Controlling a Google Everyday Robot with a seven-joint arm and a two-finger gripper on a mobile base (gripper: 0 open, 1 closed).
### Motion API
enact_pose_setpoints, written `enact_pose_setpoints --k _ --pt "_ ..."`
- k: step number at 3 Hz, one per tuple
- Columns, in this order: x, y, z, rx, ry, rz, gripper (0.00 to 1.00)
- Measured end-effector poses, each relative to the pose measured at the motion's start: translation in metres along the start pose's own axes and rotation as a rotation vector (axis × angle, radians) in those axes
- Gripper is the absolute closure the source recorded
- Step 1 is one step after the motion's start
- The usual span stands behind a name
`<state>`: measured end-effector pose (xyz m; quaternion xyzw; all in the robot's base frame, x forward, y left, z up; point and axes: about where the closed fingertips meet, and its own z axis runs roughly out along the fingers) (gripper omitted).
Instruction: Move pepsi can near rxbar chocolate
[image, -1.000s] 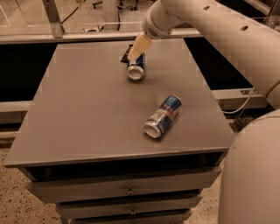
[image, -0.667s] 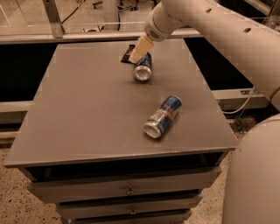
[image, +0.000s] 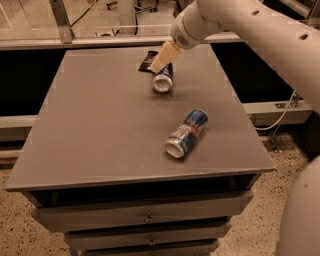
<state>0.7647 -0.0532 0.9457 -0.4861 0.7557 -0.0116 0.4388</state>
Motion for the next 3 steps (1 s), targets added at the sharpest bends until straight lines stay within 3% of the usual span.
enact_pose_setpoints --k 1,2,3 --pt "0.005 0.000 -0.027 -0.019 -0.086 0.054 0.00" --pt "0.011 0.001 -0.082 0.028 -0.160 0.074 0.00" --pt "0.022 0.014 -0.144 0.123 -0.203 0.102 0.00"
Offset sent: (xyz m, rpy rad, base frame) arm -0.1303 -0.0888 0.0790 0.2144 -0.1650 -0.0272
